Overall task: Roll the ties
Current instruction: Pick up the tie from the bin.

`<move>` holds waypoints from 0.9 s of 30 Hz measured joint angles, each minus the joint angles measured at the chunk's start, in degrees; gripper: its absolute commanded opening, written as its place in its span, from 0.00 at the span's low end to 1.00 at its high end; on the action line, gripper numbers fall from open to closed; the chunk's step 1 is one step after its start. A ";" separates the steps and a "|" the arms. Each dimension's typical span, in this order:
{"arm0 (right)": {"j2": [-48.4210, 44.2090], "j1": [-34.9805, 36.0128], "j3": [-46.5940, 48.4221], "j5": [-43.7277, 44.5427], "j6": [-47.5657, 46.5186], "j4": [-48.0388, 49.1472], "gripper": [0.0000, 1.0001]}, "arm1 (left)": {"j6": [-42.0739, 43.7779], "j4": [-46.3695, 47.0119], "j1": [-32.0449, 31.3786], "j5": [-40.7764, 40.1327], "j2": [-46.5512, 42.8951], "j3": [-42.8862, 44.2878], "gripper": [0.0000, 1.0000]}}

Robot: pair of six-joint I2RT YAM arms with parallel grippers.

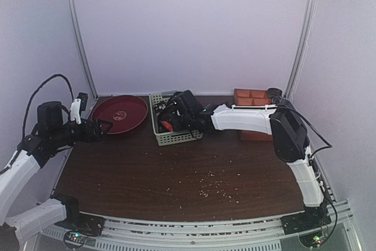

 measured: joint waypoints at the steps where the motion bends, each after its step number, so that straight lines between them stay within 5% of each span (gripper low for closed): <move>1: 0.00 -0.26 0.24 -0.39 -0.11 -0.11 0.16 | 0.00 0.02 0.00 -0.26 -0.15 -0.02 0.98; 3: 0.00 -0.59 0.81 -1.11 -0.63 -0.09 0.01 | 0.00 0.02 0.00 -0.52 -0.39 -0.02 0.98; 12: -5.84 -1.01 0.63 -2.03 -1.53 -0.09 0.00 | 0.00 0.02 0.00 -1.84 -1.09 -0.04 0.98; 27: -47.52 -0.87 -17.92 1.81 -2.71 9.94 0.00 | -0.76 0.04 0.00 -4.66 -3.82 -0.94 0.89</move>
